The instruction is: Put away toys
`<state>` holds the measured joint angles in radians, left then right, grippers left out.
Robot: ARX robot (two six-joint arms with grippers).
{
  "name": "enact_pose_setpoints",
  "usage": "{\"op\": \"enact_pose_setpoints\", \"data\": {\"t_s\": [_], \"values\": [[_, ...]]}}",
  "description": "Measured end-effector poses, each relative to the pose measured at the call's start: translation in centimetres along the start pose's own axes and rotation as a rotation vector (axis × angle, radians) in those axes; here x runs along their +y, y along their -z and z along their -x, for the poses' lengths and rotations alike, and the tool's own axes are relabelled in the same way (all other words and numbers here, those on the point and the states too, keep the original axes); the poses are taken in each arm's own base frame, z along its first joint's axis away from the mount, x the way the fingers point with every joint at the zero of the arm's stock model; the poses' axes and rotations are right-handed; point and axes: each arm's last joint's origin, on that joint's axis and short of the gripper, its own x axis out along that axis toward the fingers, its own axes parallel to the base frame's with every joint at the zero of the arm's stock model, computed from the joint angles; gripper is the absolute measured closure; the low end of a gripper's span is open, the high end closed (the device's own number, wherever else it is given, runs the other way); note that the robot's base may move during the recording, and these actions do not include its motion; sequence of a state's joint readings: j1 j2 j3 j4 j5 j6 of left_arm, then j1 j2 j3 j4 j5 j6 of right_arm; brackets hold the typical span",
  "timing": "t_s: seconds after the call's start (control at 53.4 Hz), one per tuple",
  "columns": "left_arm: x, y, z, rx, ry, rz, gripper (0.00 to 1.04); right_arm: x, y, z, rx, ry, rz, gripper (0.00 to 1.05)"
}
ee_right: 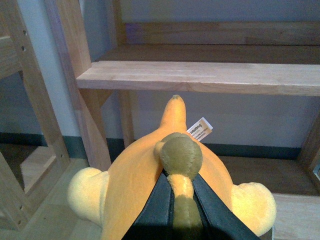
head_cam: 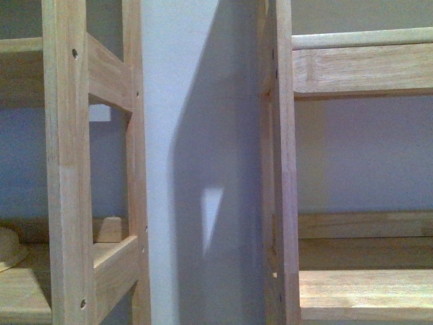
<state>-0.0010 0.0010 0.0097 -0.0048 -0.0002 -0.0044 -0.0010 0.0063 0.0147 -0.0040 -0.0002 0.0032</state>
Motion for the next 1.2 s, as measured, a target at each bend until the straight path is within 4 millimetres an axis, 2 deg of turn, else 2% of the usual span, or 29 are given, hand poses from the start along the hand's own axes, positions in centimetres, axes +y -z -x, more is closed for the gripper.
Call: {"op": "enact_pose_setpoints", "data": {"t_s": [0.112,0.281,0.394,0.487,0.6,0.825,1.106,1.2], "values": [[0.0,0.0,0.0,0.0,0.0,0.0,0.06,0.0,-0.5,0.0,-0.05,0.11,-0.035,0.99],[0.0,0.0,0.0,0.0,0.0,0.0,0.06,-0.1,-1.0,-0.2,-0.046,0.144,-0.028,0.99],[0.0,0.0,0.0,0.0,0.0,0.0,0.06,-0.3,-3.2,-0.4,-0.057,0.159,-0.027,0.99],[0.0,0.0,0.0,0.0,0.0,0.0,0.06,-0.5,-6.1,-0.4,-0.102,0.17,-0.025,0.99],[0.0,0.0,0.0,0.0,0.0,0.0,0.06,-0.7,-11.3,-0.4,-0.183,0.17,-0.011,0.99],[0.0,0.0,0.0,0.0,0.0,0.0,0.06,-0.7,-19.0,-0.6,-0.281,0.169,0.028,0.99],[0.0,0.0,0.0,0.0,0.0,0.0,0.06,0.2,-27.5,-0.7,-0.381,0.142,0.106,0.99],[0.0,0.0,0.0,0.0,0.0,0.0,0.06,0.3,-29.7,-0.8,-0.402,0.137,0.129,0.99]]}}
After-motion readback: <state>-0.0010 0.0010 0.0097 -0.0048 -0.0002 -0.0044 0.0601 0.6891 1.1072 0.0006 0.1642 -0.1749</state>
